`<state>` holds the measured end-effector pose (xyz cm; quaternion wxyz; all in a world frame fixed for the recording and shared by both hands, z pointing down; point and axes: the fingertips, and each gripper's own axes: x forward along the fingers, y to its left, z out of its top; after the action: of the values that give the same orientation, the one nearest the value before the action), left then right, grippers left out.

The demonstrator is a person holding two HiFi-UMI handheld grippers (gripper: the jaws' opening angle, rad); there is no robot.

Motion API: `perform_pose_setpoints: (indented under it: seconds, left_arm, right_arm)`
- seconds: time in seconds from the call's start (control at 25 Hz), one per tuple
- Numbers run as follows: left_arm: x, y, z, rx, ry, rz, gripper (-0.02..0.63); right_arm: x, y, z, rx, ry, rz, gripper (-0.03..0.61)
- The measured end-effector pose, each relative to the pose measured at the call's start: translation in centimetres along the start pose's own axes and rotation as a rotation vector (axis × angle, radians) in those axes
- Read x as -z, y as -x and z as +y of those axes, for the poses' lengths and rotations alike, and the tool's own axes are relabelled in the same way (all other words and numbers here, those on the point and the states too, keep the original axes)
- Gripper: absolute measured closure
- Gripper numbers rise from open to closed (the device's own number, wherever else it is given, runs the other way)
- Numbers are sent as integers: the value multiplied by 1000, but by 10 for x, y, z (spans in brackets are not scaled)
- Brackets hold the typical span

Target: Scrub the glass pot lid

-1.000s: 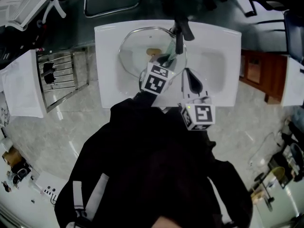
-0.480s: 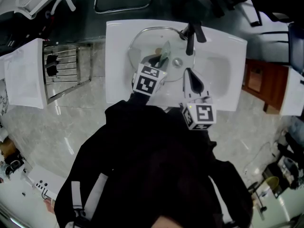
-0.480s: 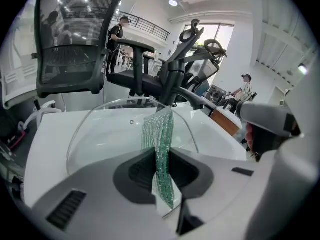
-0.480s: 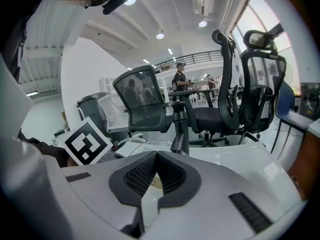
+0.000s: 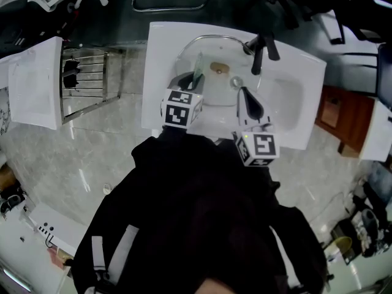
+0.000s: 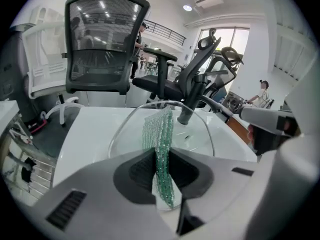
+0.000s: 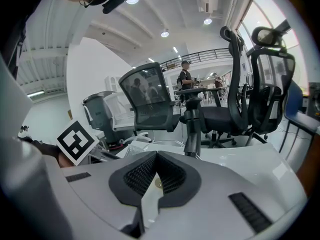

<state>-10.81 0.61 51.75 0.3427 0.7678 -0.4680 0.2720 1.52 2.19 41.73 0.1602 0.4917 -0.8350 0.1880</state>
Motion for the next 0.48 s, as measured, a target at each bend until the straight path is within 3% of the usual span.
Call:
perform_pose_setpoints:
  seconds: [0.48]
  left_arm:
    - [12,36,50,-156,98,-47,554]
  right_arm:
    - [-4,-11,11,-47,21,4,575]
